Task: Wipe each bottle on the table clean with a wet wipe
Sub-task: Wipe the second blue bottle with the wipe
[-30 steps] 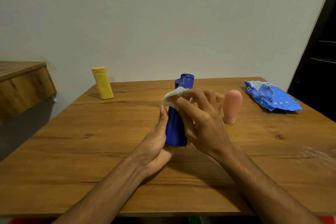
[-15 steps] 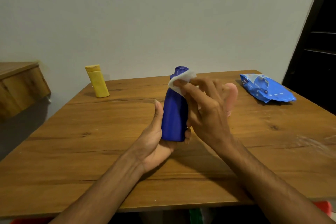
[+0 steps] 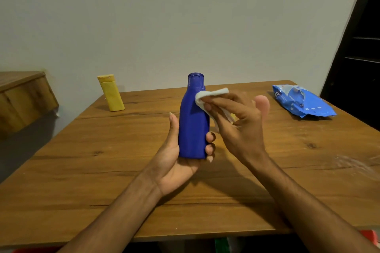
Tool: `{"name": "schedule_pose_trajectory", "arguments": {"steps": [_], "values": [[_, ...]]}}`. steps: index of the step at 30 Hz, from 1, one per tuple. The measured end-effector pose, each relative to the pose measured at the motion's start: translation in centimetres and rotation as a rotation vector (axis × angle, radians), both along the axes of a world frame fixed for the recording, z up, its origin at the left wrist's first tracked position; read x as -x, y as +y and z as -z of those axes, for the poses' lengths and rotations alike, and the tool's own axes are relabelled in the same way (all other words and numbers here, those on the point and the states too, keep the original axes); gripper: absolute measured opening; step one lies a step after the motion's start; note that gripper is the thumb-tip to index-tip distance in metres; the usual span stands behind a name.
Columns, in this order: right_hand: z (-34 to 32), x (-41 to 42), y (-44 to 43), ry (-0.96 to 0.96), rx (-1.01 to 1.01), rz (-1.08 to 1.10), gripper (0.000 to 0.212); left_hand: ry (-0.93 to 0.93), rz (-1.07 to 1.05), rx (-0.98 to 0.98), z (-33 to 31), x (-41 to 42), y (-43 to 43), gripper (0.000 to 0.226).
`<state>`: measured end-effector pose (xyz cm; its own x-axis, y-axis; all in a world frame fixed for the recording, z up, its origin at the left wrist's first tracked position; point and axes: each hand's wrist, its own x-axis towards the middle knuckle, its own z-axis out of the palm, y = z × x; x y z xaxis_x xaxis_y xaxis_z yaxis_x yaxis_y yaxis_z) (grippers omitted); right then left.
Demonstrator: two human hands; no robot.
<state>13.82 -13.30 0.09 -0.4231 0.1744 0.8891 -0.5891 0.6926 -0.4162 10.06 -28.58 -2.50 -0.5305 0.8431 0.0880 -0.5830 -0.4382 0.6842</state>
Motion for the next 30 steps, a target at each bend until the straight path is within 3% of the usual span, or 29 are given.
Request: {"name": "schedule_pose_trajectory", "arguments": {"steps": [4, 9, 14, 19, 22, 27, 30], "values": [[-0.7, 0.2, 0.3, 0.014, 0.114, 0.03, 0.021, 0.034, 0.039, 0.044, -0.1, -0.1, 0.0, 0.074], [-0.7, -0.2, 0.1, 0.069, -0.073, 0.052, 0.02, 0.078, -0.005, 0.069, -0.1, -0.3, 0.1, 0.071], [-1.3, 0.0, 0.1, 0.032, -0.192, 0.316, 0.019, 0.204, -0.074, 0.161, 0.0, -0.5, 0.3, 0.074], [-1.1, -0.1, -0.2, 0.049, -0.439, 0.51, 0.024, 0.298, -0.168, 0.242, 0.0, -0.6, 0.3, 0.069], [-1.2, 0.0, -0.1, 0.044, -0.408, 0.608, 0.035, 0.33, -0.188, 0.263, 0.2, -0.5, 0.4, 0.068], [-1.1, -0.3, -0.8, -0.002, -0.504, 0.573, 0.029, 0.394, -0.294, 0.317, 0.2, -0.6, 0.6, 0.067], [-1.0, -0.2, -0.4, 0.015, -0.464, 0.649, 0.04, 0.473, -0.361, 0.38, 0.4, -0.6, 0.7, 0.075]]}}
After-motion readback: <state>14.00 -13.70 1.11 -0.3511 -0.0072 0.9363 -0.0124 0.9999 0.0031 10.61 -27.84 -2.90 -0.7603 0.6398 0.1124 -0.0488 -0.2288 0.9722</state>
